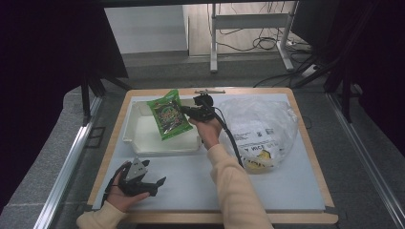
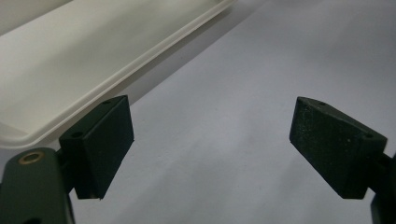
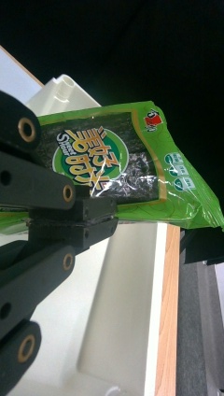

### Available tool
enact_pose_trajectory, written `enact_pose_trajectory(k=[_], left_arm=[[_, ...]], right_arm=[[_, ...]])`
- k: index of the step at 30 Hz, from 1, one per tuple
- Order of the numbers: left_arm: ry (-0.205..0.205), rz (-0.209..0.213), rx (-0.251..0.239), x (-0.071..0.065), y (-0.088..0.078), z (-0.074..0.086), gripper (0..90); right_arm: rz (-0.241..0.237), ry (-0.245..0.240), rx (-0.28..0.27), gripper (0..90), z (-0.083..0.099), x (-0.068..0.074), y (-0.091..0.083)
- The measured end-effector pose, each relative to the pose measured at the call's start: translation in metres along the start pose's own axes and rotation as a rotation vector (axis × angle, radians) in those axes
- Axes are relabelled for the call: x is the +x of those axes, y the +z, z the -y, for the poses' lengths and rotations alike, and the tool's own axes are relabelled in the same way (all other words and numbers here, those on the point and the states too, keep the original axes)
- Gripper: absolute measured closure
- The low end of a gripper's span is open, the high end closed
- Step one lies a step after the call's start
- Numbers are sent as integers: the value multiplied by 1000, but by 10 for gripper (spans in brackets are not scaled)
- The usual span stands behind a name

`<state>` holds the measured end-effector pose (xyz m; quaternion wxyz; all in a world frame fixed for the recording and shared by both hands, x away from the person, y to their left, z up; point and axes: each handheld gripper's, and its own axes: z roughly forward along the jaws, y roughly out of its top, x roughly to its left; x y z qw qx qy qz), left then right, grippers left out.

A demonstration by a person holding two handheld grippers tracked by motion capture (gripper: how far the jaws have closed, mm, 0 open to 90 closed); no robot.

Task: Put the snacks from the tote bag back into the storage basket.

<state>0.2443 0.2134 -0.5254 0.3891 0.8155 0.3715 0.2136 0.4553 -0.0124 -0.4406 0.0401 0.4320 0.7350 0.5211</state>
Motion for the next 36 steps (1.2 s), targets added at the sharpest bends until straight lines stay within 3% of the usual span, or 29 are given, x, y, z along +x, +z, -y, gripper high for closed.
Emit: enact_pose_trajectory(k=[15, 36], left_arm=[[0, 2, -5, 0, -1, 0, 136], [0, 8, -11, 0, -1, -1, 136]], right_arm=[[11, 2, 20, 896, 4, 11, 32], [46, 30, 23, 896, 10, 16, 60]])
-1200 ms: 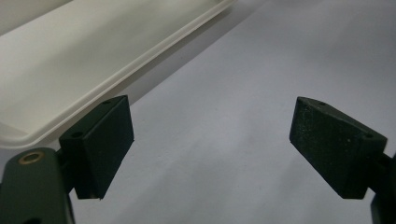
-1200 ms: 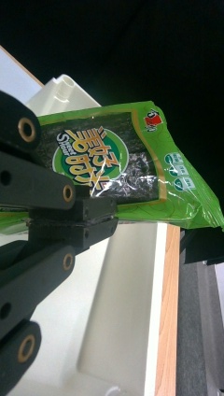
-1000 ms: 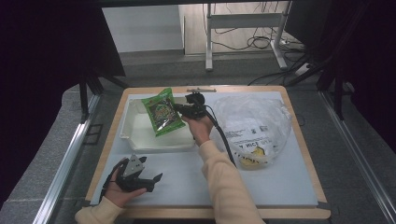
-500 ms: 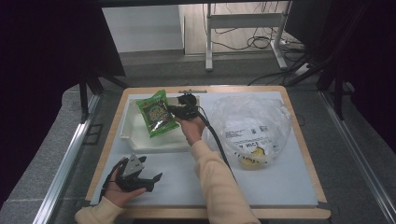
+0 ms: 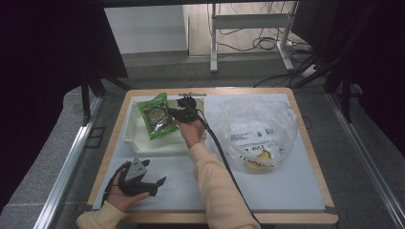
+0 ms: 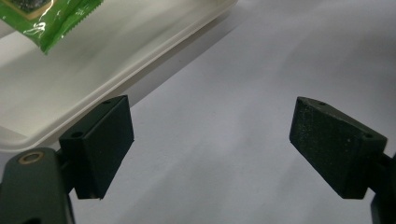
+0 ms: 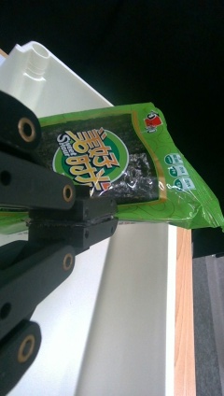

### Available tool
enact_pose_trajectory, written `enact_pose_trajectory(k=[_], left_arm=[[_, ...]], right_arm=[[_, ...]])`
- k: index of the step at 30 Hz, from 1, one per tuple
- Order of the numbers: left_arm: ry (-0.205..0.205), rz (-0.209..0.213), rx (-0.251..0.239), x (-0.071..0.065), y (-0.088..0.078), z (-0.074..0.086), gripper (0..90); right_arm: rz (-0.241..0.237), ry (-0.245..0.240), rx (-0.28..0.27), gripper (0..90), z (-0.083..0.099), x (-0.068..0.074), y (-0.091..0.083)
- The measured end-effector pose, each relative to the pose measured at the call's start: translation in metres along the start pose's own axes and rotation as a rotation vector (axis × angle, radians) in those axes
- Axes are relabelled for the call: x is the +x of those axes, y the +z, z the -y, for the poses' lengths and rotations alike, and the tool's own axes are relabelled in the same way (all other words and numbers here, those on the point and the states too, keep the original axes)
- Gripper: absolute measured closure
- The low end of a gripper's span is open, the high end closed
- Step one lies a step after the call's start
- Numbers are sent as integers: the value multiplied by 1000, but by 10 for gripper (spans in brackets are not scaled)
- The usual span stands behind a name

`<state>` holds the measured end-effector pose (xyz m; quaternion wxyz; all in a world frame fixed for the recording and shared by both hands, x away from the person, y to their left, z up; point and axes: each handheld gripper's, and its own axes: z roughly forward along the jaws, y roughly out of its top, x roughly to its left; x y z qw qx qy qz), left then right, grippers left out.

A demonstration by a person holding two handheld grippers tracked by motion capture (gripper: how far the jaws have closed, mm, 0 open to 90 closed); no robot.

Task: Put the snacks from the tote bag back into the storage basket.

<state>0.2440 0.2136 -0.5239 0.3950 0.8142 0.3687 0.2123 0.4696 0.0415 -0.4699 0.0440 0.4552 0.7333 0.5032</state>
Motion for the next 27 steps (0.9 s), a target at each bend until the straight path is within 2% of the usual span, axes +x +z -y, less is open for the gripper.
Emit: enact_pose_trajectory(k=[8, 11, 27], left_arm=[[-2, 4, -4, 0, 0, 0, 136], [-3, 6, -7, 1, -1, 0, 136], [-3, 9, -9, 1, -1, -1, 136]], right_arm=[[32, 9, 8, 896, 3, 7, 12], [40, 36, 11, 895, 6, 9, 19], [95, 78, 33, 887, 32, 17, 53]])
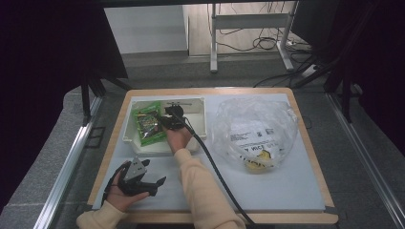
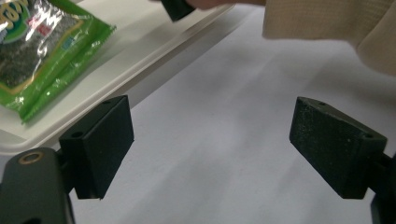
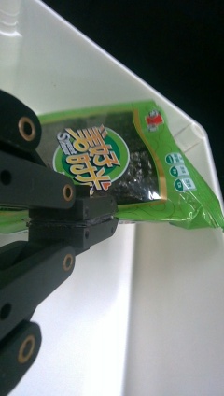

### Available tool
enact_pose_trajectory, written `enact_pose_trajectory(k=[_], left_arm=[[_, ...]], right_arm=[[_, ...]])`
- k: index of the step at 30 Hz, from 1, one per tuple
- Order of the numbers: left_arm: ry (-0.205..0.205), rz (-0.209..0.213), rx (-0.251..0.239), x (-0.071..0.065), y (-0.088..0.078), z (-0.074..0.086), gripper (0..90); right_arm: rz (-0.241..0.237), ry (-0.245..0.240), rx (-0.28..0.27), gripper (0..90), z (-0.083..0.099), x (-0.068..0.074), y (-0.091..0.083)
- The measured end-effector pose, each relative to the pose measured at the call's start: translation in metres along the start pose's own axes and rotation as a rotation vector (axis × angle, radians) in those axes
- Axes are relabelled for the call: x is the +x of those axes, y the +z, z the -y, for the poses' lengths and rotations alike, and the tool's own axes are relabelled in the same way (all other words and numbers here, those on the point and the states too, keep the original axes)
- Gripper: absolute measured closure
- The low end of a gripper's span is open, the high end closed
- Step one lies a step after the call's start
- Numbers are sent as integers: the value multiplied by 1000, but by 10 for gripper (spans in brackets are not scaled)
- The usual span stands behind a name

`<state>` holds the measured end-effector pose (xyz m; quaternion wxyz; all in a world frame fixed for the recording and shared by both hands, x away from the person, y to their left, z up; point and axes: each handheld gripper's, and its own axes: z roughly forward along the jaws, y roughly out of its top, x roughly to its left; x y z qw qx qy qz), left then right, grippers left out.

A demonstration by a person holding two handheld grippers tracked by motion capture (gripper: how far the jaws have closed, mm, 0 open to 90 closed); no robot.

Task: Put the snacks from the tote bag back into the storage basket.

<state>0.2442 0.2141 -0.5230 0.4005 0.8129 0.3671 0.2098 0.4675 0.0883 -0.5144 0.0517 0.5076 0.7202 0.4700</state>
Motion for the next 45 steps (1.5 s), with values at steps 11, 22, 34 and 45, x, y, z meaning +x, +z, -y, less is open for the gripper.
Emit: enact_pose_trajectory(k=[11, 22, 34, 45], left_arm=[[2, 0, 2, 0, 0, 0, 136], [2, -14, 0, 1, -1, 1, 137], [-6, -31, 7, 4, -4, 5, 138], [-7, -38, 22, 5, -2, 6, 138]], right_arm=[[28, -94, 42, 704, 5, 3, 1], [-12, -177, 15, 466, -4, 12, -25], [-47, -237, -5, 388, -13, 14, -63], [-57, -315, 4, 376, -10, -4, -97]])
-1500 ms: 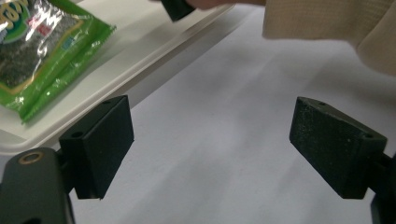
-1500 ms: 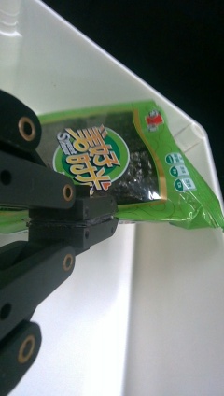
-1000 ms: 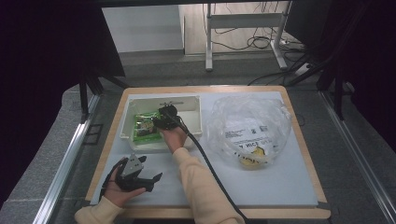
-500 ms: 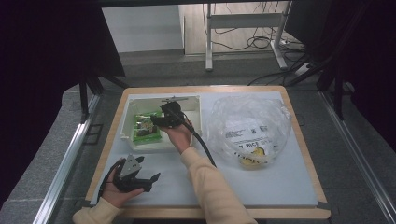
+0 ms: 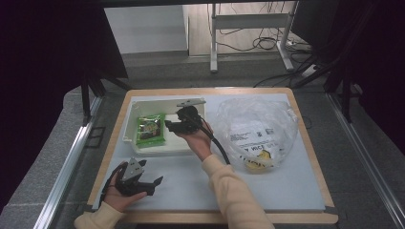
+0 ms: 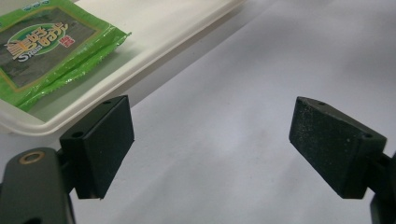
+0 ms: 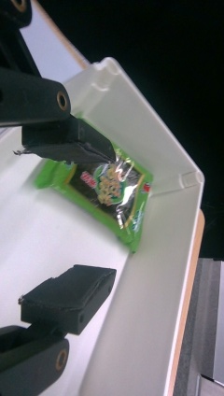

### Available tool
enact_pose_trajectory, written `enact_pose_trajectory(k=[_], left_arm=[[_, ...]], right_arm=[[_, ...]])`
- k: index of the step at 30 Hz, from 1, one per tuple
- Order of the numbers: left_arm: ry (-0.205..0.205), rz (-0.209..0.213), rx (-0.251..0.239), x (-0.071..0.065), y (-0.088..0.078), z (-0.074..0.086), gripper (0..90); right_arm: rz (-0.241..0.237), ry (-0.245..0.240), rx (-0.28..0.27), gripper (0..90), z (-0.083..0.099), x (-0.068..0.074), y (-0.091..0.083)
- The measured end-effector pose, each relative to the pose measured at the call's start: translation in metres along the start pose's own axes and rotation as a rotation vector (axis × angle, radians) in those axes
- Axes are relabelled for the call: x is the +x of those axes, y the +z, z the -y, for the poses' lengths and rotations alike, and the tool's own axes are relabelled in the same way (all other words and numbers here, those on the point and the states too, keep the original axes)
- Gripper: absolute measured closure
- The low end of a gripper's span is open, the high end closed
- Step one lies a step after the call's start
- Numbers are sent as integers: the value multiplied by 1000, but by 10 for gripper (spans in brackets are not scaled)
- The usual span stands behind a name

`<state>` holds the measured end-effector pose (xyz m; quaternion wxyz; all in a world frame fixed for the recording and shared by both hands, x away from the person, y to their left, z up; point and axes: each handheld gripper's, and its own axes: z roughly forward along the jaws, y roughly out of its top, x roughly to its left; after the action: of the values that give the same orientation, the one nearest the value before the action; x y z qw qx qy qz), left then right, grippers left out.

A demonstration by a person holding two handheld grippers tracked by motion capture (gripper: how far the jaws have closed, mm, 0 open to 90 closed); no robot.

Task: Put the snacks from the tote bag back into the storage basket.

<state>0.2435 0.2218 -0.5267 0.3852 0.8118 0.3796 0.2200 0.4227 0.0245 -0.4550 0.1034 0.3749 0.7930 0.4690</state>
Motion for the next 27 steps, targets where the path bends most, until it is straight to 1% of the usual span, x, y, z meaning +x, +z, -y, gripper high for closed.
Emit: enact_pose_trajectory(k=[1, 6, 12, 15, 19, 20, 23, 27], left_arm=[[-4, 0, -3, 0, 1, 0, 138], [-2, -2, 4, 0, 1, 0, 138], [-1, -4, 9, 0, 2, 1, 138], [-4, -4, 10, -1, 3, 1, 138], [-4, -10, 16, -2, 4, 1, 138], [-4, -11, 16, -2, 4, 1, 138], [-3, -14, 15, -2, 5, 1, 138], [-3, -16, 18, -3, 5, 1, 138]], right_arm=[[1, -14, 3, 376, 2, -1, -4], [-8, -53, -3, 372, 6, -3, -21], [-18, -76, -13, 367, 14, -10, -51], [-16, -87, -13, 364, 23, -15, -67], [-6, -95, -25, 360, 36, -21, -87], [-2, -101, -25, 359, 41, -23, -95], [6, -113, -28, 357, 51, -26, -107], [14, -126, -47, 356, 67, -30, -127]])
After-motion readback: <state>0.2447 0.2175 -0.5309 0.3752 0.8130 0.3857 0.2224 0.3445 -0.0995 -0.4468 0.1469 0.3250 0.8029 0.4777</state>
